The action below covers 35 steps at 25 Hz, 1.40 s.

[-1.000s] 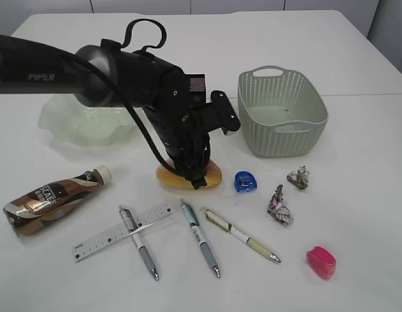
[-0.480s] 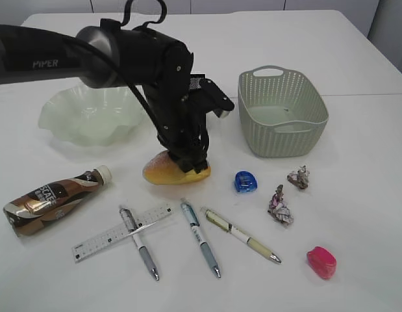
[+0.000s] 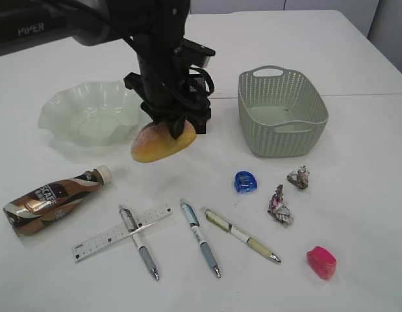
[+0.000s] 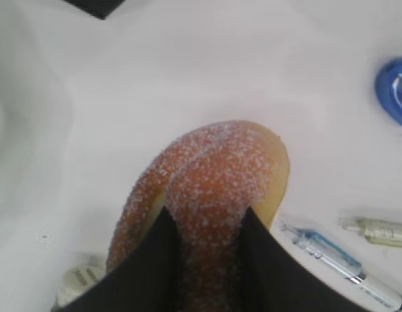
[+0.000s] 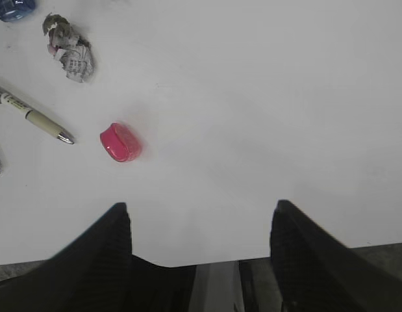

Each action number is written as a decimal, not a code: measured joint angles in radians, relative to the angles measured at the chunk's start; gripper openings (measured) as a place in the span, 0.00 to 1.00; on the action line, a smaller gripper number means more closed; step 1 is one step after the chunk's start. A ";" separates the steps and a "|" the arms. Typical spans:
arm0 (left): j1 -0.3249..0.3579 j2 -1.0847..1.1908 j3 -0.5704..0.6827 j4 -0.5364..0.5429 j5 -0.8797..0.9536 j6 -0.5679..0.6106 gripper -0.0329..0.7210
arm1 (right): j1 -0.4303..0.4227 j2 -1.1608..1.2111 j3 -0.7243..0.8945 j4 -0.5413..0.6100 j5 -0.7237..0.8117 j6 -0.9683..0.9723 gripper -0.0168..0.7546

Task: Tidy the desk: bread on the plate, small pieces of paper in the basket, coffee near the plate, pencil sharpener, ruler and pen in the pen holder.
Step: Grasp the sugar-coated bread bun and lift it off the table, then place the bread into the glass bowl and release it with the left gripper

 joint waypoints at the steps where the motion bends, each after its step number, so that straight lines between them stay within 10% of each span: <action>1: 0.010 0.000 -0.019 0.000 0.008 -0.025 0.26 | 0.000 0.000 0.000 -0.005 0.000 -0.002 0.70; 12: 0.201 -0.070 -0.058 -0.203 0.022 -0.115 0.26 | 0.000 0.000 0.000 -0.024 0.000 -0.002 0.70; 25: 0.454 -0.131 -0.060 -0.153 0.034 -0.115 0.26 | 0.000 0.002 0.000 -0.017 0.000 -0.002 0.70; 35: 0.469 -0.074 -0.060 -0.210 -0.177 -0.115 0.26 | 0.000 0.002 0.000 0.012 0.000 -0.002 0.70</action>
